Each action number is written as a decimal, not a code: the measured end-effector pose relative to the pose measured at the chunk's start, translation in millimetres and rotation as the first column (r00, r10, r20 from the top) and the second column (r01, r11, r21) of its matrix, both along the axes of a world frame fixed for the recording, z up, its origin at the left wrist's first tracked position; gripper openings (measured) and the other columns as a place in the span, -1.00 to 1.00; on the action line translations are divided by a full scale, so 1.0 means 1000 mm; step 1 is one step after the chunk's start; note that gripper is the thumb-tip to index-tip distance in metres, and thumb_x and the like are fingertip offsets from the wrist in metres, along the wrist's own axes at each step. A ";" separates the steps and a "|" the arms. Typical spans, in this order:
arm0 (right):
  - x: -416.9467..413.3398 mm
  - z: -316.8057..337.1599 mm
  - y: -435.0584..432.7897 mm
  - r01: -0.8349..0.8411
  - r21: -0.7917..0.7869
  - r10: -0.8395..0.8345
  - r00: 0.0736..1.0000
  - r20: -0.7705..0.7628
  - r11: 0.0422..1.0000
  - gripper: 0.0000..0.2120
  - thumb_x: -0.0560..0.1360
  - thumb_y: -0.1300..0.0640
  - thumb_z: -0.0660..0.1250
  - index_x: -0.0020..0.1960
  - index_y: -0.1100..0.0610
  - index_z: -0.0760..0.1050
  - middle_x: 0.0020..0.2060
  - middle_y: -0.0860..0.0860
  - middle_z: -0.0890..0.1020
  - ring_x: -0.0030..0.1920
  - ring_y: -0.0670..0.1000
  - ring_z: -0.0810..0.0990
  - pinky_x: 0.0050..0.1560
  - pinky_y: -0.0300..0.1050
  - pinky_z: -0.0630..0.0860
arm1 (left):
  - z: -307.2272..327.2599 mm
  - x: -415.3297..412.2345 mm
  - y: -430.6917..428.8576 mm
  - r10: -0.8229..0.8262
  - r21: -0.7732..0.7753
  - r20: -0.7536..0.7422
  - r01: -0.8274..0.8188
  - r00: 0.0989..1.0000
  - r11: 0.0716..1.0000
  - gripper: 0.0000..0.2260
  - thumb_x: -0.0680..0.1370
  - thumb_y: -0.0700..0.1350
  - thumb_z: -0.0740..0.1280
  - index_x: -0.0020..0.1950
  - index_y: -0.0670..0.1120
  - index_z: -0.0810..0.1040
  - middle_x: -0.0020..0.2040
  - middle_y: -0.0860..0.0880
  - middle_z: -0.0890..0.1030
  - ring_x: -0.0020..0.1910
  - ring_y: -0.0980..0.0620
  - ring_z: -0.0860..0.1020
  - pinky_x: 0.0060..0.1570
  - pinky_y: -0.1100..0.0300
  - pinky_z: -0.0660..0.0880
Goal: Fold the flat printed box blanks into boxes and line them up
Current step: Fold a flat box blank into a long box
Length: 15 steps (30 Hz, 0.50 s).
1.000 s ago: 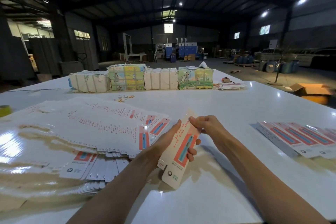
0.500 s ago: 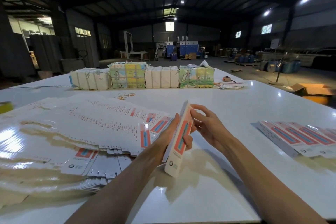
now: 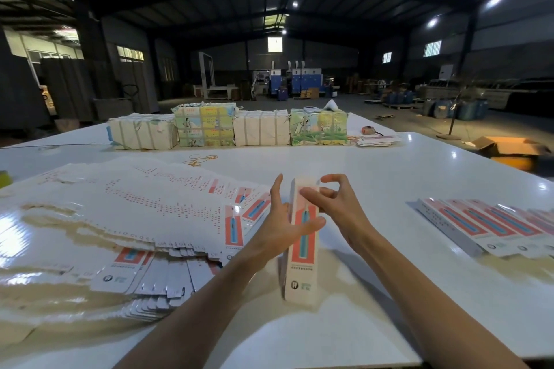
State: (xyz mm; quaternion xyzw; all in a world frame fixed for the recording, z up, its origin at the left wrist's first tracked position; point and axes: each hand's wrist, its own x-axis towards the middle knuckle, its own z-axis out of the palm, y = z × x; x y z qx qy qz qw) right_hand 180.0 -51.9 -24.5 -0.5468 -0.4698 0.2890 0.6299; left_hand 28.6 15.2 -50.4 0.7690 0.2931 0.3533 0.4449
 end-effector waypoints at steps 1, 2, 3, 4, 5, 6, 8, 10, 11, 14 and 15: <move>-0.003 0.001 0.000 0.003 0.001 -0.003 1.000 0.013 1.000 -0.53 0.55 -0.17 0.49 0.25 -0.04 0.30 -0.10 -0.06 0.79 -0.08 -0.01 0.78 -0.22 -0.29 0.63 | -0.001 0.000 0.001 0.012 0.019 -0.022 -0.011 1.000 1.000 0.04 0.43 0.30 0.54 0.60 0.42 -0.21 0.14 0.37 0.51 -0.05 0.17 0.67 -0.07 0.22 0.62; -0.005 0.001 -0.001 0.005 0.005 -0.005 1.000 0.020 1.000 -0.52 0.54 -0.20 0.48 0.26 -0.07 0.31 -0.10 -0.09 0.79 -0.07 -0.03 0.78 -0.23 -0.31 0.62 | -0.003 0.000 0.000 0.031 0.032 -0.014 -0.030 0.999 0.999 0.02 0.45 0.29 0.53 0.61 0.40 -0.19 0.23 0.29 0.51 0.02 0.11 0.66 0.01 0.14 0.65; -0.007 0.002 -0.001 0.002 0.013 -0.002 1.000 0.017 1.000 -0.52 0.53 -0.23 0.48 0.27 -0.10 0.32 -0.08 -0.11 0.79 -0.06 -0.05 0.78 -0.23 -0.32 0.61 | -0.004 -0.002 0.000 0.052 0.038 0.002 -0.052 0.999 0.998 -0.03 0.46 0.29 0.51 0.61 0.41 -0.15 0.31 0.22 0.50 0.08 0.05 0.65 0.06 0.08 0.67; -0.009 0.002 -0.001 -0.007 0.023 0.007 1.000 0.009 1.000 -0.52 0.53 -0.24 0.48 0.29 -0.13 0.34 -0.06 -0.12 0.79 -0.03 -0.06 0.78 -0.21 -0.31 0.61 | -0.002 -0.003 -0.001 0.068 0.026 0.017 -0.068 0.998 0.997 -0.07 0.45 0.32 0.48 0.60 0.42 -0.10 0.35 0.16 0.49 0.12 0.01 0.66 0.09 0.03 0.69; -0.009 0.002 -0.002 -0.018 0.036 0.018 1.000 0.004 0.999 -0.52 0.53 -0.23 0.48 0.32 -0.14 0.35 -0.03 -0.12 0.79 -0.01 -0.06 0.77 -0.17 -0.30 0.62 | -0.001 -0.004 -0.001 0.078 0.009 0.029 -0.079 0.997 0.997 -0.11 0.42 0.33 0.45 0.57 0.44 -0.06 0.38 0.13 0.49 0.12 -0.02 0.67 0.09 0.00 0.70; -0.008 0.002 -0.002 -0.026 0.048 0.026 1.000 0.007 0.998 -0.52 0.55 -0.21 0.48 0.34 -0.15 0.35 -0.01 -0.11 0.79 0.02 -0.06 0.77 -0.14 -0.29 0.62 | 0.001 -0.004 -0.002 0.084 -0.004 0.039 -0.084 0.996 0.996 -0.15 0.40 0.34 0.43 0.53 0.46 -0.03 0.39 0.11 0.50 0.11 -0.04 0.68 0.07 0.00 0.70; -0.007 0.001 -0.004 -0.032 0.069 0.031 0.999 0.017 0.997 -0.53 0.56 -0.15 0.48 0.37 -0.15 0.36 0.01 -0.10 0.79 0.04 -0.06 0.76 -0.10 -0.29 0.63 | 0.002 -0.004 -0.002 0.077 -0.048 0.066 -0.074 0.995 0.996 -0.19 0.40 0.32 0.43 0.49 0.50 -0.02 0.39 0.09 0.51 0.08 -0.05 0.70 0.03 0.03 0.71; -0.007 -0.001 -0.005 -0.031 0.090 0.029 0.999 0.024 0.995 -0.57 0.58 -0.12 0.48 0.36 -0.14 0.39 0.00 -0.09 0.79 0.05 -0.05 0.76 -0.10 -0.30 0.63 | 0.002 -0.004 -0.004 0.056 -0.100 0.104 -0.046 0.993 0.994 -0.20 0.42 0.25 0.47 0.45 0.55 -0.01 0.39 0.10 0.51 0.06 -0.06 0.72 -0.05 0.03 0.73; -0.007 -0.001 -0.005 -0.032 0.103 0.029 0.999 0.030 0.994 -0.60 0.59 -0.10 0.47 0.36 -0.13 0.42 0.00 -0.08 0.79 0.05 -0.04 0.76 -0.10 -0.31 0.64 | 0.002 -0.004 -0.004 0.045 -0.126 0.130 -0.028 0.990 0.992 -0.21 0.43 0.21 0.50 0.41 0.59 0.03 0.37 0.12 0.51 0.06 -0.07 0.73 -0.08 0.00 0.73; -0.007 -0.001 -0.006 -0.038 0.131 0.033 0.998 0.044 0.991 -0.67 0.63 -0.05 0.43 0.37 -0.11 0.51 0.01 -0.09 0.79 0.05 -0.03 0.76 -0.07 -0.34 0.63 | 0.003 -0.004 -0.006 0.012 -0.179 0.188 0.022 0.982 0.984 -0.24 0.44 0.10 0.55 0.32 0.67 0.13 0.29 0.21 0.54 0.09 0.02 0.73 -0.07 -0.10 0.73; -0.007 -0.001 -0.006 -0.041 0.133 0.034 0.998 0.051 0.990 -0.67 0.64 -0.04 0.42 0.39 -0.11 0.53 0.02 -0.10 0.79 0.06 -0.04 0.76 -0.06 -0.34 0.63 | 0.004 -0.005 -0.006 0.013 -0.174 0.186 0.020 0.983 0.984 -0.23 0.43 0.09 0.56 0.33 0.66 0.15 0.28 0.19 0.55 0.10 0.01 0.73 -0.05 -0.12 0.73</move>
